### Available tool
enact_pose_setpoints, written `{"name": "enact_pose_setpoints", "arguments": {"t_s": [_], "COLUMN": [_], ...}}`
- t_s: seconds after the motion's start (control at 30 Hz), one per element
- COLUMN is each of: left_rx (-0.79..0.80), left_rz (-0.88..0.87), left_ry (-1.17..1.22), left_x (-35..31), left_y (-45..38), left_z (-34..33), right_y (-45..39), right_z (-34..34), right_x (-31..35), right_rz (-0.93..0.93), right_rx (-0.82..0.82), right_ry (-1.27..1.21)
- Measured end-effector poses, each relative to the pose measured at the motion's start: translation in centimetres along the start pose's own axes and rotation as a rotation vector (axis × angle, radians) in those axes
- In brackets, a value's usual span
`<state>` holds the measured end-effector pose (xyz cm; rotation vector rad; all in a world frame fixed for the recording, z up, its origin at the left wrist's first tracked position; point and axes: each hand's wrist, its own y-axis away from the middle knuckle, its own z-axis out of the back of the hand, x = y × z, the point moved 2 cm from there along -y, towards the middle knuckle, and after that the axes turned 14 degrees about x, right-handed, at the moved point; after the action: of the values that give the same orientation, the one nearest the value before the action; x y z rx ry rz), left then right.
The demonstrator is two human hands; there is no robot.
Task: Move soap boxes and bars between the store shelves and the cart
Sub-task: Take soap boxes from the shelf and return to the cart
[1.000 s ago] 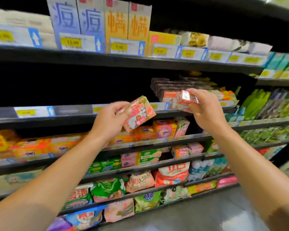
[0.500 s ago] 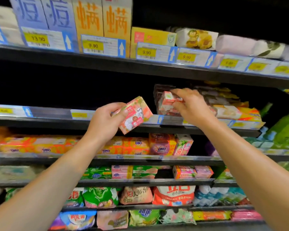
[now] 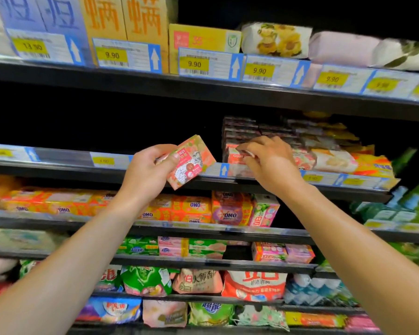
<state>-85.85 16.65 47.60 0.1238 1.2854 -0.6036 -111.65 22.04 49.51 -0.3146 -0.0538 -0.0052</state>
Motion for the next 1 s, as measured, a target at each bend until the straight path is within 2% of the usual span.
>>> {"name": "enact_pose_setpoints", "arguments": {"t_s": [0.33,0.6,0.73,0.9,1.0], "left_rx": [-0.014,-0.011,-0.003,-0.039,0.018], "left_rz": [0.013,-0.014,-0.075,-0.174,-0.152], "left_ry": [0.002,-0.036,-0.189,-0.510,-0.572], "left_x": [-0.1,-0.4,-0.8,-2.9,-3.1], "left_y": [0.1,-0.5,-1.3,-4.1,-6.4], "left_z": [-0.4,-0.5,0.4,1.8,2.0], "right_y": [-0.1,0.6,1.4,2.8,3.2], "right_z": [-0.5,-0.8,-1.1,-1.7,-2.0], "right_x": [0.0,0.8,1.4,2.8,3.4], "right_rz": [-0.010,-0.023,-0.056,-0.125,-0.159], "right_rx": [-0.041,-0.110,-0.114,-0.136,-0.143], "right_ry": [-0.146,-0.159,-0.087,-0.067,-0.056]}}
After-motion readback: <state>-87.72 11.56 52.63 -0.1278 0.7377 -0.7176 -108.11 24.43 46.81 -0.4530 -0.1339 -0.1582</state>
